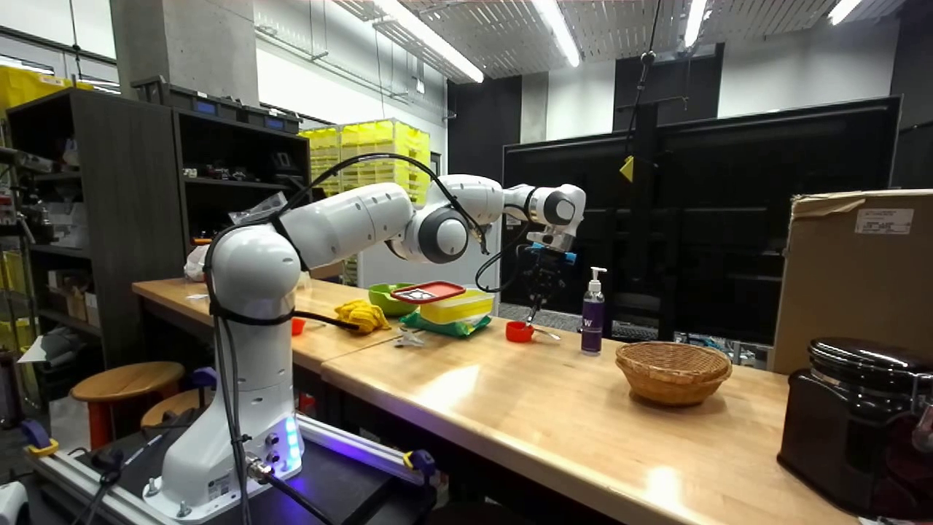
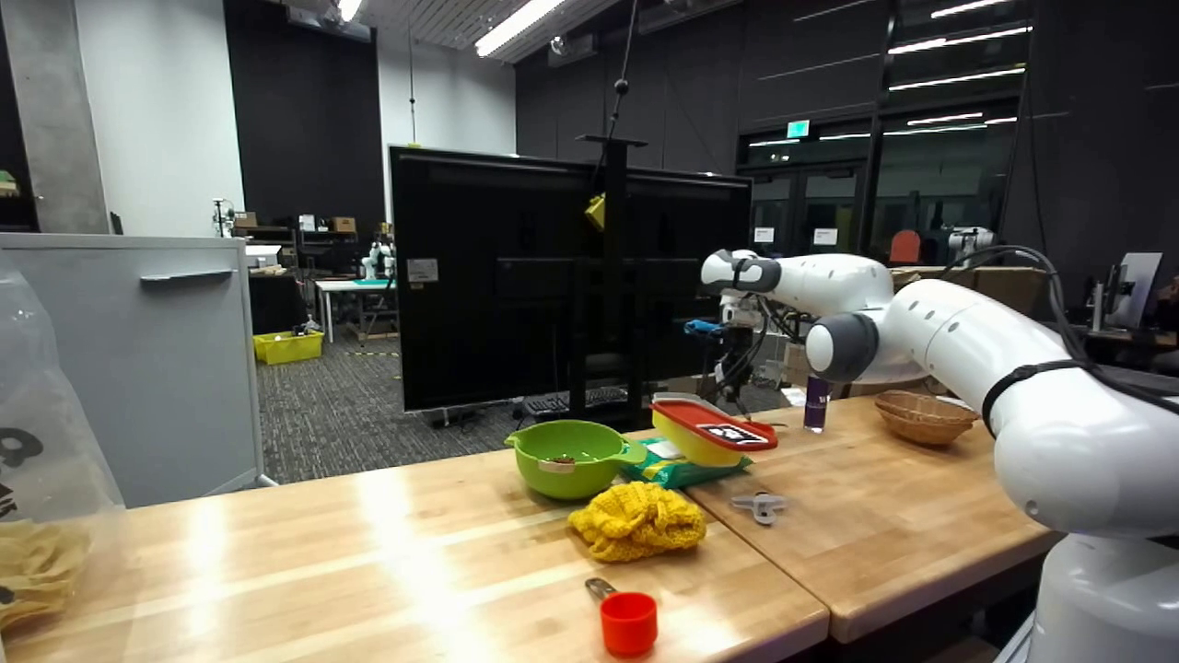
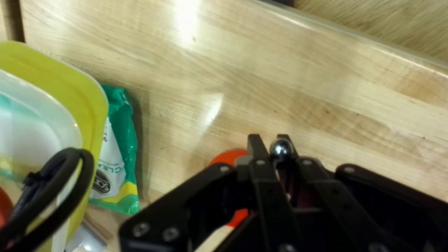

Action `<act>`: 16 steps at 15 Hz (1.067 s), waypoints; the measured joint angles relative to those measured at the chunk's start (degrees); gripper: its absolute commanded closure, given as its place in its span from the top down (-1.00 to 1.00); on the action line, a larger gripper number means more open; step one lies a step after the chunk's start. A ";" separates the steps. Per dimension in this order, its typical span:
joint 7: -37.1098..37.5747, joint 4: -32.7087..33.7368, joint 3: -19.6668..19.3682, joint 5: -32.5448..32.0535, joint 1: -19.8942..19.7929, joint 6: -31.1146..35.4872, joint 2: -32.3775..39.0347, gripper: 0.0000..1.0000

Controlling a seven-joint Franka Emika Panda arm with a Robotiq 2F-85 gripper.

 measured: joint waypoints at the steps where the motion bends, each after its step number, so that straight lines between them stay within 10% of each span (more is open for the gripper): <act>1: 0.32 0.00 0.29 0.67 -0.50 -0.04 0.43 -0.94; 16: 0.35 -3.79 -7.90 17.79 -5.71 0.08 3.76 -0.76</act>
